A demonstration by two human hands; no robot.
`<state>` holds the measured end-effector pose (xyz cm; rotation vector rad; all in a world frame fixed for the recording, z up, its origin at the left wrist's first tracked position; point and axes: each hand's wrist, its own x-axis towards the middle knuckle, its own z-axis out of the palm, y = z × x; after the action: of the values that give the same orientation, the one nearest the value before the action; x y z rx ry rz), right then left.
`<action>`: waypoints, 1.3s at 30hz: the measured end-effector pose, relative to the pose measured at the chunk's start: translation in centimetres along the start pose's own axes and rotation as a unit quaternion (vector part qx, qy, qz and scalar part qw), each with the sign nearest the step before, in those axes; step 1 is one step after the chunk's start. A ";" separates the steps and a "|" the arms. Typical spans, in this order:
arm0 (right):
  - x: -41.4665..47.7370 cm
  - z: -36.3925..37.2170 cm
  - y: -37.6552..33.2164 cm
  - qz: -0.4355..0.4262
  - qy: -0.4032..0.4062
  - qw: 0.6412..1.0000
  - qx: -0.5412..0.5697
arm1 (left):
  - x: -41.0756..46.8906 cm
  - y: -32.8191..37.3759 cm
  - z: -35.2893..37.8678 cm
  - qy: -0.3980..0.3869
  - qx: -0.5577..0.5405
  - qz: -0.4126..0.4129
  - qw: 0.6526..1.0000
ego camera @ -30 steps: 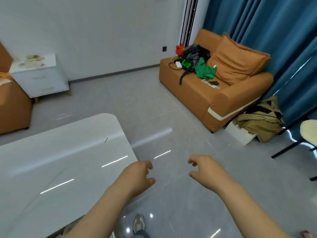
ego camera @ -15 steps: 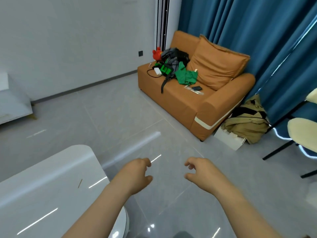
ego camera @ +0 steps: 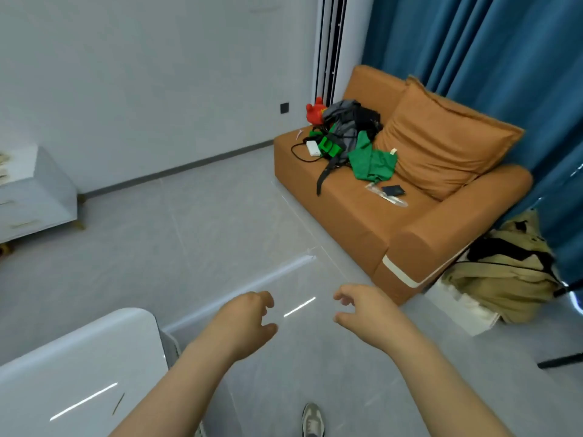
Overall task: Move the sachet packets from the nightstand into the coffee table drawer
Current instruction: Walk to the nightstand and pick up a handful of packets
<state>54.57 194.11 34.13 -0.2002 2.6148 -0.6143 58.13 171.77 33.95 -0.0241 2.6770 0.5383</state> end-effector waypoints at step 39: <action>57.4 -3.9 -48.0 -0.311 -0.120 0.935 -0.119 | 31.4 -37.9 -34.2 0.155 -0.142 -0.287 0.935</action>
<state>3.55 139.28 36.72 -1.1342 2.3574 -0.4250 19.66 125.85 36.45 -1.0142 2.6631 0.7605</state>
